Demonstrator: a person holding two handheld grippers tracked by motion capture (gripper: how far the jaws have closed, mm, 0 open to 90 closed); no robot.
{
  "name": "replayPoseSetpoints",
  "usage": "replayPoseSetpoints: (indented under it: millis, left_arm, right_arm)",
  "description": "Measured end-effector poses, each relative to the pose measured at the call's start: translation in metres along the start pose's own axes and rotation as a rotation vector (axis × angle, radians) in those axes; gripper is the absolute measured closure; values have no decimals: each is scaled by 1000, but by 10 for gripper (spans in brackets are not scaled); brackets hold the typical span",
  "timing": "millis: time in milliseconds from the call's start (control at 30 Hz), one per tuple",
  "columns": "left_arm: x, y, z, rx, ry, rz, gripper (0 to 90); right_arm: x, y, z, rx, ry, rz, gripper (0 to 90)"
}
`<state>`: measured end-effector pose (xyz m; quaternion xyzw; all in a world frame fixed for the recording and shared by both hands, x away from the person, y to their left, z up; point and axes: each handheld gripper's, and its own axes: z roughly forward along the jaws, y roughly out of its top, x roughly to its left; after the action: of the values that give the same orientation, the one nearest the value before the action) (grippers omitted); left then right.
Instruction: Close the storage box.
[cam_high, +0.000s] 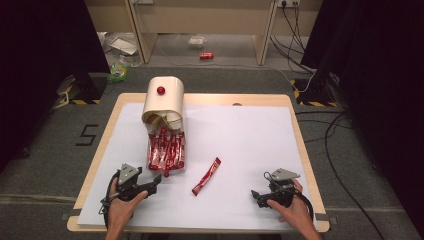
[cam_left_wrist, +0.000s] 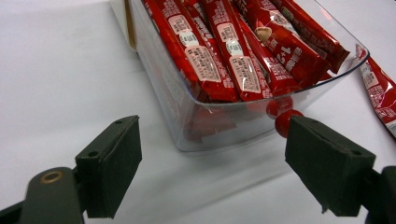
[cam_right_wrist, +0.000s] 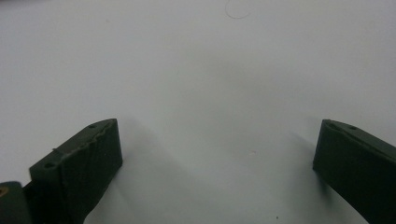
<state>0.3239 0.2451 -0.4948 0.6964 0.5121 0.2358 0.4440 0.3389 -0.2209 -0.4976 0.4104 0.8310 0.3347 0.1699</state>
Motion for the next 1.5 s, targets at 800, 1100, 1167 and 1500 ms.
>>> replayPoseSetpoints:
  millis: [800,1100,1167,1500]
  left_arm:
    - [-3,8,10,1,10,-8,159]
    - [0,15,11,-25,17,-31,156]
    - [1,18,11,-36,25,-34,157]
    - [5,27,15,-46,34,-47,161]
  right_arm:
    - [0,0,0,0,0,-2,16]
    - [0,0,0,0,0,-1,16]
    - [0,0,0,0,1,-2,16]
    - [0,0,0,0,0,-1,16]
